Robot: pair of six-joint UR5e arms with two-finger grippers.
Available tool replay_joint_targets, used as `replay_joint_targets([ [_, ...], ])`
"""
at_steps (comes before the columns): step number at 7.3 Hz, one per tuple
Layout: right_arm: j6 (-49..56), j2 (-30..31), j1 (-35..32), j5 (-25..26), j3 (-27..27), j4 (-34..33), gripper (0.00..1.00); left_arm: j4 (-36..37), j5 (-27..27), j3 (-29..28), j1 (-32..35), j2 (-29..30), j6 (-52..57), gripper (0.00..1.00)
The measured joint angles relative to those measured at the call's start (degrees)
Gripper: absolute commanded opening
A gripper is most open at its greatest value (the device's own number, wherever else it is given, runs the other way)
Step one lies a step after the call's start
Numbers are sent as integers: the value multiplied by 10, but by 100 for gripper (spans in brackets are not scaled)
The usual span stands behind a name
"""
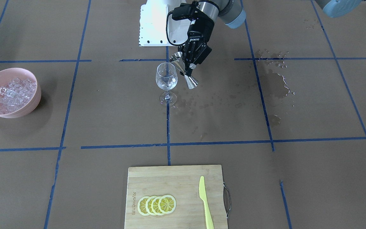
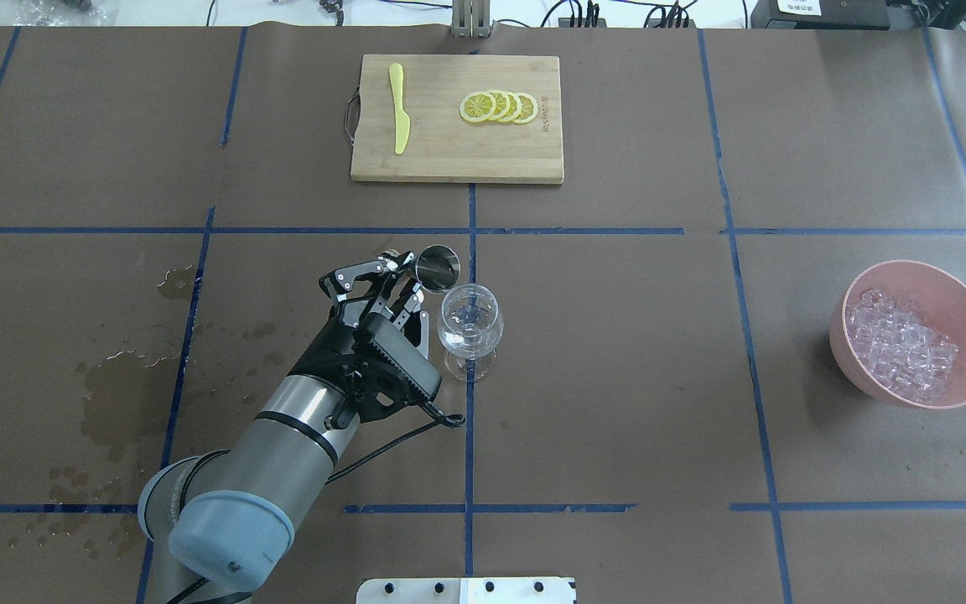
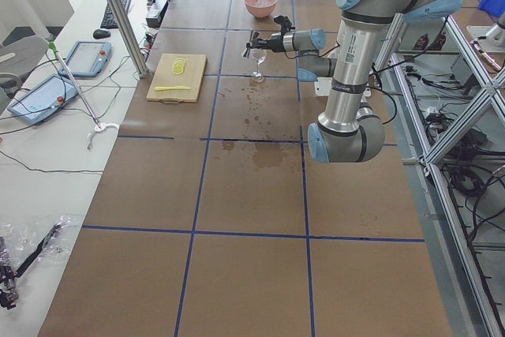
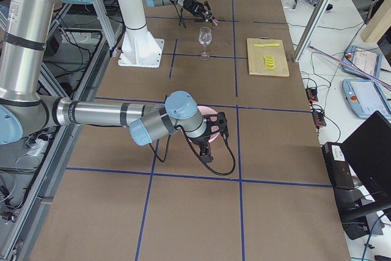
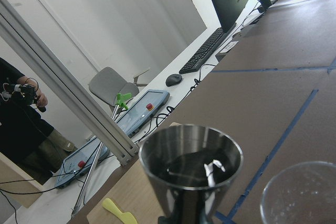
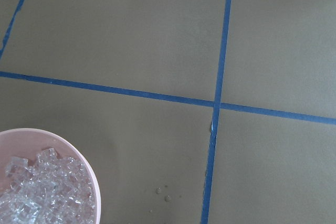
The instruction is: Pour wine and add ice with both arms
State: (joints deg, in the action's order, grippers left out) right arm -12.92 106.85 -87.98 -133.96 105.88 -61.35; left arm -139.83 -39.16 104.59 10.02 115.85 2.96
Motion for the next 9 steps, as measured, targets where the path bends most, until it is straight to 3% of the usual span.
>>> replay_joint_targets([
  [5,0,0,-1,-1,-1,0,100,0,43,-9,-3,22,177,0],
  [9,-1,0,-1,-3,-1,-1,100,0,73,-23,-3,28,246,0],
])
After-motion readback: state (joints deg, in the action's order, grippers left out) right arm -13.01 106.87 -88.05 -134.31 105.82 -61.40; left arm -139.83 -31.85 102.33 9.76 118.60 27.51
